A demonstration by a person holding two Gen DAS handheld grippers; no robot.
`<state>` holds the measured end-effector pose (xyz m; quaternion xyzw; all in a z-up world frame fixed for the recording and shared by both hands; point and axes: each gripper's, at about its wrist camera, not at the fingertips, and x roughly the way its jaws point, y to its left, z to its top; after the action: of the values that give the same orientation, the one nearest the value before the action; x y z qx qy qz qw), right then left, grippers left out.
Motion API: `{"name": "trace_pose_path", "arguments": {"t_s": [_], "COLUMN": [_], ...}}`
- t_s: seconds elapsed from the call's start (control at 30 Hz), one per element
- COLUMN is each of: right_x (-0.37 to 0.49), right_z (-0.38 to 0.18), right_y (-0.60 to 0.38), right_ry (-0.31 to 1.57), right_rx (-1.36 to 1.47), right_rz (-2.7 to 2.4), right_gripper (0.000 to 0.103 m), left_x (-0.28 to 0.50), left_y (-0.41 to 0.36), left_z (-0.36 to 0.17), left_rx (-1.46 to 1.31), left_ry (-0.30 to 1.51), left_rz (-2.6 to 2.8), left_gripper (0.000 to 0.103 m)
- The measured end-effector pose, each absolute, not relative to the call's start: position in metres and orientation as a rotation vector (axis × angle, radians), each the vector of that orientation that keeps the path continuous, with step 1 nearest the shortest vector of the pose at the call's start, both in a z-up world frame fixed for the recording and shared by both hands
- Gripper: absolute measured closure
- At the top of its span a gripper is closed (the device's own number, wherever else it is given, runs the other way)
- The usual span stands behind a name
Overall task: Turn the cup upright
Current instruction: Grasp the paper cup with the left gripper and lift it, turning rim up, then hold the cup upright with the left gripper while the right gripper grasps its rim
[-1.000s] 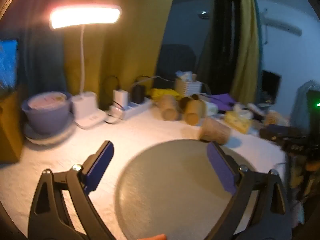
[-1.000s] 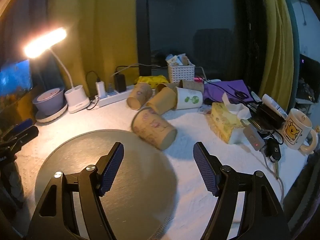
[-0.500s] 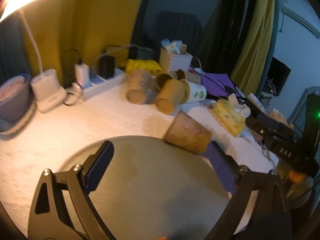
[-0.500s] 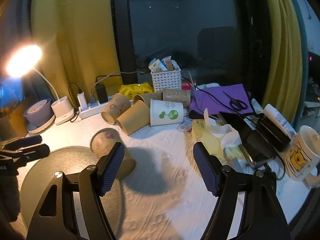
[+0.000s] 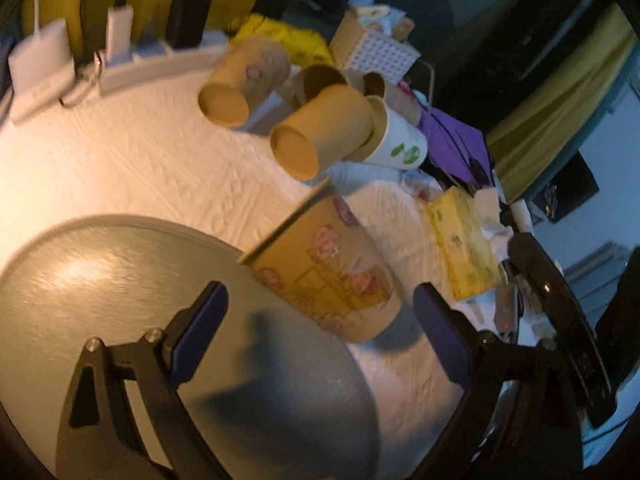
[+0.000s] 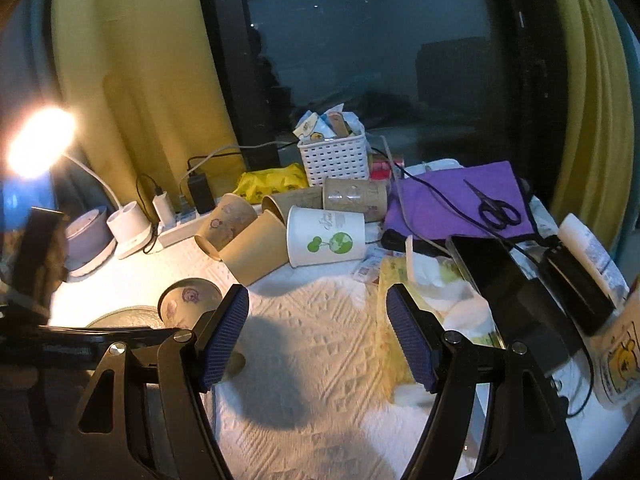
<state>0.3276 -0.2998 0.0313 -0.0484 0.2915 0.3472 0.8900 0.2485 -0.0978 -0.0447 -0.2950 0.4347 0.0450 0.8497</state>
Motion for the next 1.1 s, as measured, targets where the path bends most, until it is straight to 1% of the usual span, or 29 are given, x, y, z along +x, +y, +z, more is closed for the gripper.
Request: {"name": "trace_pose_path", "arguments": {"t_s": [0.1,0.33,0.37,0.4,0.43,0.47,0.73,0.9,1.1], "right_x": [0.331,0.334,0.335,0.334,0.334,0.333,0.321,0.300,0.265], "right_z": [0.032,0.029,0.028,0.027,0.027,0.027,0.031,0.038,0.040], "right_y": [-0.301,-0.307,-0.308,-0.310,-0.311,-0.312,-0.322,-0.316,-0.293], "right_ry": [0.607,0.617,0.621,0.624,0.626,0.628,0.630,0.604,0.609], "right_rx": [-0.097,-0.089,-0.088,-0.089,-0.088,-0.088,-0.084,-0.093,-0.099], "right_rz": [0.733,0.722,0.717,0.712,0.705,0.698,0.636,0.624,0.660], "right_gripper": [0.028,0.028,0.028,0.028,0.028,0.028,0.028,0.028,0.028], "left_x": [0.263,0.296,0.299,0.303,0.307,0.307,0.286,0.245,0.203], "left_y": [-0.097,-0.103,-0.103,-0.105,-0.106,-0.107,-0.118,-0.118,-0.107], "left_z": [-0.053,-0.061,-0.061,-0.063,-0.067,-0.068,-0.054,-0.031,-0.020], "left_rx": [-0.683,-0.627,-0.613,-0.594,-0.577,-0.563,-0.412,-0.274,-0.136], "left_ry": [0.932,0.958,0.962,0.977,1.001,1.003,0.967,0.878,0.810], "left_rz": [0.090,0.090,0.079,0.066,0.051,0.044,-0.055,-0.109,-0.152], "left_gripper": [0.008,0.009,0.012,0.027,0.029,0.036,0.037,0.037,0.037]}}
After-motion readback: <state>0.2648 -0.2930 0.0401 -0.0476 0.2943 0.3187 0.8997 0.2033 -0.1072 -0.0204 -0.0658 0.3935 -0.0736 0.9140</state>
